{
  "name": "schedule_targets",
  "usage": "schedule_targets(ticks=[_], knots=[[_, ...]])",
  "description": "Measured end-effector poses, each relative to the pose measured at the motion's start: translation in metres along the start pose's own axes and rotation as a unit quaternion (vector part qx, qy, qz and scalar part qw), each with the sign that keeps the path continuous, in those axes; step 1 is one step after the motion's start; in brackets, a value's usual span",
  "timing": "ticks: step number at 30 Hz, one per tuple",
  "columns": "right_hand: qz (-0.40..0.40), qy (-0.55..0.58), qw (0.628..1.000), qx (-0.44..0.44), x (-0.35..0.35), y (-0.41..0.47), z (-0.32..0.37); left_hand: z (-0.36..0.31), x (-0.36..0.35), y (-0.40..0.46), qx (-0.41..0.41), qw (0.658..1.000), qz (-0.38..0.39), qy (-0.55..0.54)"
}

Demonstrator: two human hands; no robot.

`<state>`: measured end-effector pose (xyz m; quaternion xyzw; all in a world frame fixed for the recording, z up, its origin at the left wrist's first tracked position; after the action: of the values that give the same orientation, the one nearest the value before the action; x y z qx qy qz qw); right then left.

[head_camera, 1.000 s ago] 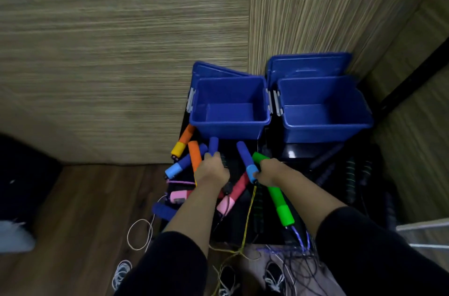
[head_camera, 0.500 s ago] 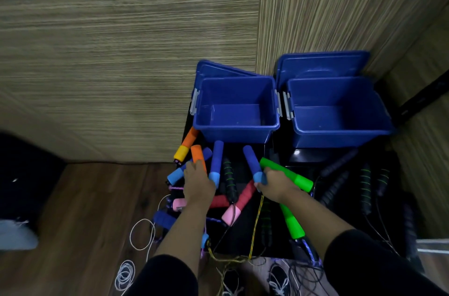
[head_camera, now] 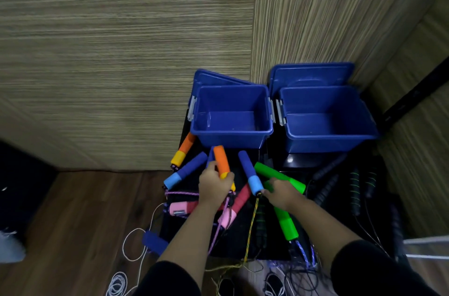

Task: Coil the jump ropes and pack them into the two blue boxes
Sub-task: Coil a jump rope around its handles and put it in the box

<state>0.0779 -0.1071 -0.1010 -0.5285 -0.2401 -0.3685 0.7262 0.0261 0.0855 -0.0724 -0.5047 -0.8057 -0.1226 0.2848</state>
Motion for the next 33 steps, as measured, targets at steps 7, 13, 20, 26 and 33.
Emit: schedule_targets(ticks=[7,13,20,26,33], knots=[[-0.030,0.013,0.999,0.002,-0.002,-0.007,-0.002,0.012,-0.018,-0.006,0.028,0.999,0.040,0.018],[-0.038,0.021,0.999,0.034,-0.006,-0.008,0.015,0.029,-0.004,-0.008,0.065,0.998,0.002,0.012],[-0.024,0.037,0.998,0.040,-0.016,-0.001,0.023,0.052,0.020,-0.004,0.092,0.993,-0.039,0.063],[-0.041,0.053,0.997,0.044,-0.016,0.005,0.036,0.060,0.018,-0.003,0.091,0.994,-0.027,0.055],[-0.002,0.058,0.996,0.071,-0.029,0.008,0.048,0.077,0.043,0.006,0.083,0.988,-0.010,0.131]])
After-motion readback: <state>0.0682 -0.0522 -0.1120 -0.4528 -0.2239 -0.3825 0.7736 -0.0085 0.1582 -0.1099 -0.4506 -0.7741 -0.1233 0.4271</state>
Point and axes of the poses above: each hand's wrist, its own y-axis towards the middle knuckle, its own x-axis out of the back of the hand, z = x × y, the point moved 7 cm from there along y, towards the middle knuckle, and after that the axes turned 9 degrees about -x, right-handed, at the moved point
